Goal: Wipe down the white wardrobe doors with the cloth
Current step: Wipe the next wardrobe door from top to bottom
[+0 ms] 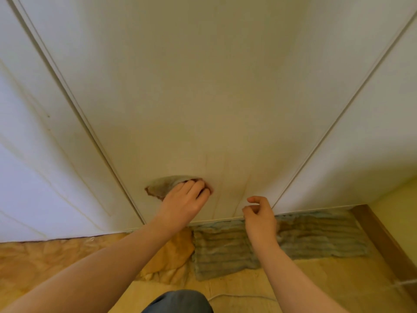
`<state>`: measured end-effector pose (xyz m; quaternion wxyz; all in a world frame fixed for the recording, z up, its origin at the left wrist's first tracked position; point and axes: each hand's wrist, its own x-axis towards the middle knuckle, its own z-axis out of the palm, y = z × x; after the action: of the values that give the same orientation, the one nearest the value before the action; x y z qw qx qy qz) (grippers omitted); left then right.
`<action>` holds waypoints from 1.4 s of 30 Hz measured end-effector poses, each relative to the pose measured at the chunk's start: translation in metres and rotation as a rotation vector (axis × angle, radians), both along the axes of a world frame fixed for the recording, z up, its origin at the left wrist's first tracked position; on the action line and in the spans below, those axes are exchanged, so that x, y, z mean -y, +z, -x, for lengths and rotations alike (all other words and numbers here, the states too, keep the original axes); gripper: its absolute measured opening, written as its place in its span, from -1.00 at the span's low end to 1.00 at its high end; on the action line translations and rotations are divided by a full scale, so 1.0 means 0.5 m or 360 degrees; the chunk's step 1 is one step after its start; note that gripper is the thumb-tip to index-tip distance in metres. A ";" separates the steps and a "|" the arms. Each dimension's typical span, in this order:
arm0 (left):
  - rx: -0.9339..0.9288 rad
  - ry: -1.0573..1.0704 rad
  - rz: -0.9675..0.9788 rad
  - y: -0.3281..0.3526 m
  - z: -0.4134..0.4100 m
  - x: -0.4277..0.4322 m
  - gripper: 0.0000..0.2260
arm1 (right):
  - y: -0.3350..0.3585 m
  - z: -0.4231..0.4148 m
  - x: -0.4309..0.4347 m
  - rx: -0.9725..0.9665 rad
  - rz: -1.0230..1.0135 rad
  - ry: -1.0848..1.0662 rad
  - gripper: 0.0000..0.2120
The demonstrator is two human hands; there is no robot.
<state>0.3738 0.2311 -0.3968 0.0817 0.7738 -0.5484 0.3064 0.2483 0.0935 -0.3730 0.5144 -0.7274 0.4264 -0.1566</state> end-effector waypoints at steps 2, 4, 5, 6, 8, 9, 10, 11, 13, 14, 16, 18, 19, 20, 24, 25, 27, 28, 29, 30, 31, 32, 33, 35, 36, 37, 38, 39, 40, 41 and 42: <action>0.0065 -0.0009 0.0352 0.048 0.003 0.023 -0.82 | 0.010 0.002 0.004 0.0021 -0.0017 0.0001 -0.85; 0.0145 -0.0003 0.0587 0.102 -0.002 0.045 -0.83 | 0.022 0.003 0.011 0.0070 -0.0051 -0.0033 -0.85; 0.0169 0.0005 0.0643 0.118 -0.004 0.057 -0.87 | 0.030 0.004 0.018 0.0106 -0.0056 -0.0053 -0.84; 0.0216 0.0012 0.0644 0.115 -0.007 0.062 -0.88 | 0.036 0.004 0.023 0.0132 -0.0053 -0.0063 -0.84; 0.0330 -0.0064 0.0354 0.071 -0.011 0.057 -0.85 | 0.041 0.006 0.031 0.0137 -0.0035 -0.0068 -0.84; 0.0371 -0.0137 0.0118 0.046 -0.010 0.046 -0.81 | 0.043 0.010 0.032 0.0128 -0.0032 -0.0056 -0.84; 0.0412 -0.0176 -0.0064 0.027 -0.010 0.035 -0.78 | 0.044 0.014 0.031 0.0122 -0.0036 -0.0035 -0.83; 0.0414 -0.0171 -0.0147 0.027 -0.009 0.030 -0.76 | 0.047 0.018 0.033 0.0130 -0.0047 -0.0021 -0.83; 0.0365 -0.0120 -0.0011 0.057 -0.001 0.043 -0.82 | 0.046 0.028 0.038 0.0147 -0.0087 -0.0025 -0.83; 0.0345 -0.0100 0.0145 0.083 0.001 0.057 -0.85 | 0.044 0.029 0.041 0.0161 -0.0098 -0.0035 -0.83; 0.0335 -0.0027 0.0403 0.142 0.006 0.087 -0.84 | 0.042 0.034 0.046 0.0187 -0.0123 -0.0066 -0.83; 0.0389 0.0022 0.0496 0.158 0.002 0.102 -0.83 | 0.045 0.036 0.051 0.0206 -0.0128 -0.0080 -0.83; 0.0445 -0.0004 0.0440 0.145 -0.003 0.100 -0.80 | 0.047 0.037 0.054 0.0213 -0.0124 -0.0083 -0.83; 0.0502 -0.0081 0.0286 0.120 -0.008 0.092 -0.77 | 0.048 0.037 0.055 0.0212 -0.0122 -0.0081 -0.83; 0.0641 -0.0260 -0.0303 0.044 -0.016 0.064 -0.68 | 0.050 0.050 0.057 0.0218 -0.0127 -0.0067 -0.83; 0.0634 -0.0237 -0.0275 0.050 -0.011 0.070 -0.66 | 0.049 0.053 0.059 0.0218 -0.0129 -0.0073 -0.84; 0.0620 -0.0240 -0.0092 0.081 0.002 0.091 -0.69 | 0.046 0.060 0.062 0.0216 -0.0149 -0.0094 -0.84; 0.0577 -0.0217 0.0019 0.102 0.009 0.105 -0.71 | 0.045 0.063 0.066 0.0222 -0.0154 -0.0102 -0.85; 0.0528 -0.0180 0.0114 0.121 0.012 0.117 -0.71 | 0.045 0.064 0.070 0.0231 -0.0157 -0.0114 -0.85; 0.0479 -0.0136 0.0176 0.131 0.014 0.125 -0.71 | 0.045 0.065 0.072 0.0237 -0.0155 -0.0125 -0.85; 0.0450 -0.0100 0.0178 0.126 0.012 0.129 -0.70 | 0.045 0.064 0.075 0.0235 -0.0152 -0.0136 -0.85; 0.0458 -0.0104 0.0098 0.101 0.010 0.124 -0.69 | 0.042 0.067 0.075 0.0223 -0.0156 -0.0144 -0.85; 0.0469 -0.0158 -0.0049 0.069 0.009 0.113 -0.66 | 0.042 0.069 0.074 0.0217 -0.0164 -0.0140 -0.84; 0.0481 -0.0260 -0.0424 0.010 0.010 0.081 -0.58 | 0.042 0.075 0.070 0.0223 -0.0175 -0.0112 -0.84; 0.0461 -0.0243 -0.0503 0.000 0.011 0.071 -0.55 | 0.045 0.078 0.070 0.0229 -0.0170 -0.0097 -0.84; 0.0434 -0.0214 -0.0487 0.003 0.013 0.070 -0.54 | 0.045 0.080 0.072 0.0234 -0.0162 -0.0091 -0.84; 0.0434 -0.0212 -0.0411 0.014 0.011 0.077 -0.54 | 0.043 0.079 0.076 0.0235 -0.0155 -0.0101 -0.84; 0.0417 -0.0186 -0.0330 0.025 0.015 0.086 -0.55 | 0.036 0.083 0.077 0.0215 -0.0162 -0.0116 -0.85; 0.0386 -0.0147 -0.0235 0.041 0.014 0.096 -0.57 | 0.033 0.084 0.079 0.0205 -0.0163 -0.0134 -0.85; 0.0343 -0.0114 -0.0167 0.050 0.014 0.099 -0.58 | 0.027 0.088 0.078 0.0199 -0.0168 -0.0146 -0.85; 0.0338 -0.0095 -0.0140 0.051 0.011 0.099 -0.58 | 0.025 0.091 0.078 0.0193 -0.0169 -0.0151 -0.85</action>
<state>0.3685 0.1817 -0.3711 -0.0019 0.7232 -0.5897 0.3596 0.2027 0.0547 -0.3606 0.5691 -0.6672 0.4363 -0.2016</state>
